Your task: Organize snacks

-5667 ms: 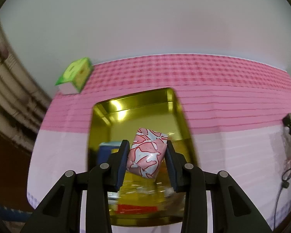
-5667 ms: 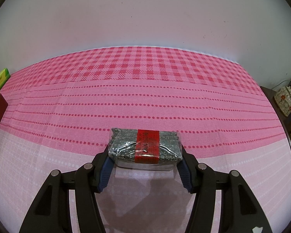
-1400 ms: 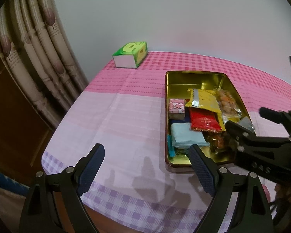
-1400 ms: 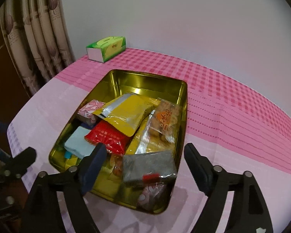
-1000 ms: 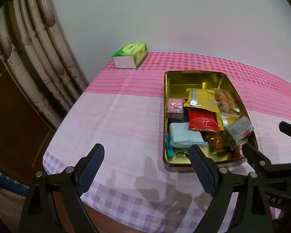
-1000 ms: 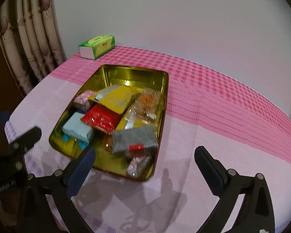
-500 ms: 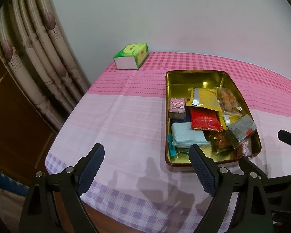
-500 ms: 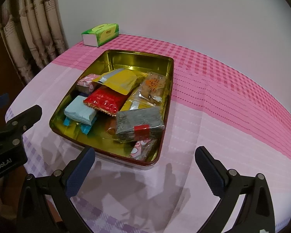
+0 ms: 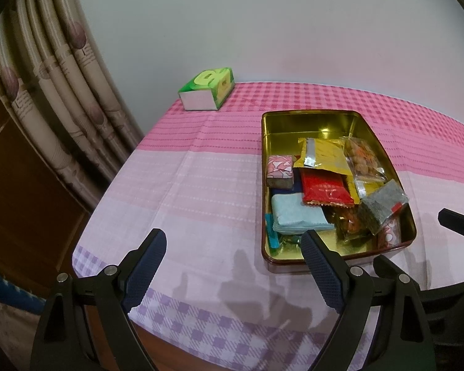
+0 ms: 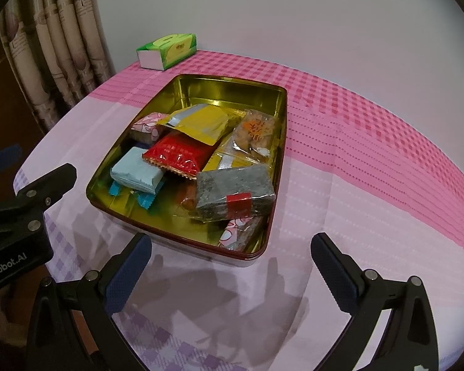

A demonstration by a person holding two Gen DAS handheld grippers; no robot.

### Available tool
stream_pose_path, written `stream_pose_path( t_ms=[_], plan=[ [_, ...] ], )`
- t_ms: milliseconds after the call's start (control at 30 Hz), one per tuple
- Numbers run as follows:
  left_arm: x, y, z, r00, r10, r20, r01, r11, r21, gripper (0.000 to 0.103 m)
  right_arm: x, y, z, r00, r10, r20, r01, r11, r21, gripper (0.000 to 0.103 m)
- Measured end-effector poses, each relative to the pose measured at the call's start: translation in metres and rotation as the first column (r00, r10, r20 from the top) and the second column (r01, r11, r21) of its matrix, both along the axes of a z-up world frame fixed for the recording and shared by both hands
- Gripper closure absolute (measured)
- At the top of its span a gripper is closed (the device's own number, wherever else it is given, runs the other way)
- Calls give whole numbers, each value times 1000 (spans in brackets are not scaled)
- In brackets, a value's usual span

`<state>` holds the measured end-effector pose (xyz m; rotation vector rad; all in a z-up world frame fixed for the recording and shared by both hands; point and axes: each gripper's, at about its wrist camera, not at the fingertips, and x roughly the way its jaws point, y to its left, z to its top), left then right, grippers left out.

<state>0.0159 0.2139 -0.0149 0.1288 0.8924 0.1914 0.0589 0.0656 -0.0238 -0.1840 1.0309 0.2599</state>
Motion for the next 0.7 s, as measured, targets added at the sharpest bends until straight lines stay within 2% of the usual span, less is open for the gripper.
stream_pose_path(
  t_ms=[700],
  plan=[
    [1,-1,-3,1000,-28,-7,28,1000,1,14,0,0,-4,1000,12,-17,-12,1000,8,1]
  ],
)
